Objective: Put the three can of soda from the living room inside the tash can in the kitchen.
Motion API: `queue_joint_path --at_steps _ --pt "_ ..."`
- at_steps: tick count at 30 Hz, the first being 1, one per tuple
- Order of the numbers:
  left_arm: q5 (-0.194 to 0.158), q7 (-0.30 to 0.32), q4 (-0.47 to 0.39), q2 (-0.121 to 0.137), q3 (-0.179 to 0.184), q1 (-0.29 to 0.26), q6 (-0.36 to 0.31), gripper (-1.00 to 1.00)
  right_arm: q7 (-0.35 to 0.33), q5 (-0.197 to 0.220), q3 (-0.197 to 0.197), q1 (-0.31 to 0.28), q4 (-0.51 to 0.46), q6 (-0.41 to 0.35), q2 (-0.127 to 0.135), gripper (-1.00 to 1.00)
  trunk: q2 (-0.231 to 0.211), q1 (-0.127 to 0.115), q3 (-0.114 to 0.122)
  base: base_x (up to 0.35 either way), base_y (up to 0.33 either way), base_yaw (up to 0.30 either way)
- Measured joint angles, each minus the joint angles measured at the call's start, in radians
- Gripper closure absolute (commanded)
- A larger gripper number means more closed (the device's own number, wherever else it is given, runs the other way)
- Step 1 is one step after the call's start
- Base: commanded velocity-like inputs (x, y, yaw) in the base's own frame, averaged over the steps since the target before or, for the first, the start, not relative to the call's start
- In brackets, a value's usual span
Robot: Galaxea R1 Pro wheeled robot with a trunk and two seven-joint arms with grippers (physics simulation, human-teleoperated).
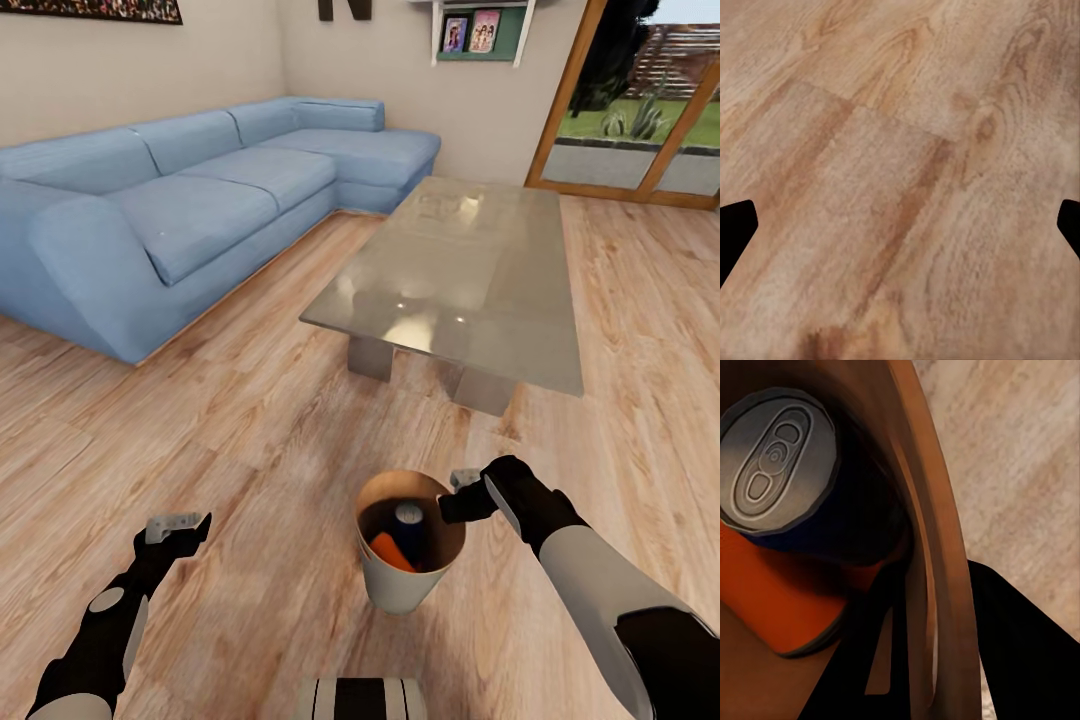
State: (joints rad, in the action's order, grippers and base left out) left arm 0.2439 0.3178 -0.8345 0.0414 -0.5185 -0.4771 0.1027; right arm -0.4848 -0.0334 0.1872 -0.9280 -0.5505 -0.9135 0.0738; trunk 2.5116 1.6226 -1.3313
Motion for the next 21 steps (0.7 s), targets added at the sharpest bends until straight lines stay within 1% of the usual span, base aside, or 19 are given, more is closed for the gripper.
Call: queue_joint_path --at_steps 1,11,20,21 --pt "0.000 0.000 0.000 0.000 0.000 0.000 0.000 -1.00 0.000 -0.002 0.000 0.000 0.000 0.001 0.000 1.00 0.000 0.000 0.000 0.000 0.000 0.000" --pt "-0.001 -0.001 0.017 0.000 0.000 0.000 0.001 -1.00 0.000 -0.002 0.000 0.000 -0.001 0.000 0.000 1.00 0.002 0.005 -0.039 0.000 0.000 0.000" --pt "-0.001 0.000 0.018 0.000 0.000 0.000 0.002 -1.00 0.000 -0.001 0.000 0.000 -0.001 0.001 0.000 1.00 0.002 0.004 -0.039 0.000 0.000 0.000" --pt "-0.001 0.000 0.018 0.000 0.000 0.000 0.002 -1.00 0.000 -0.001 0.000 0.000 -0.001 0.001 0.000 1.00 0.003 0.005 -0.042 0.000 0.000 0.000"
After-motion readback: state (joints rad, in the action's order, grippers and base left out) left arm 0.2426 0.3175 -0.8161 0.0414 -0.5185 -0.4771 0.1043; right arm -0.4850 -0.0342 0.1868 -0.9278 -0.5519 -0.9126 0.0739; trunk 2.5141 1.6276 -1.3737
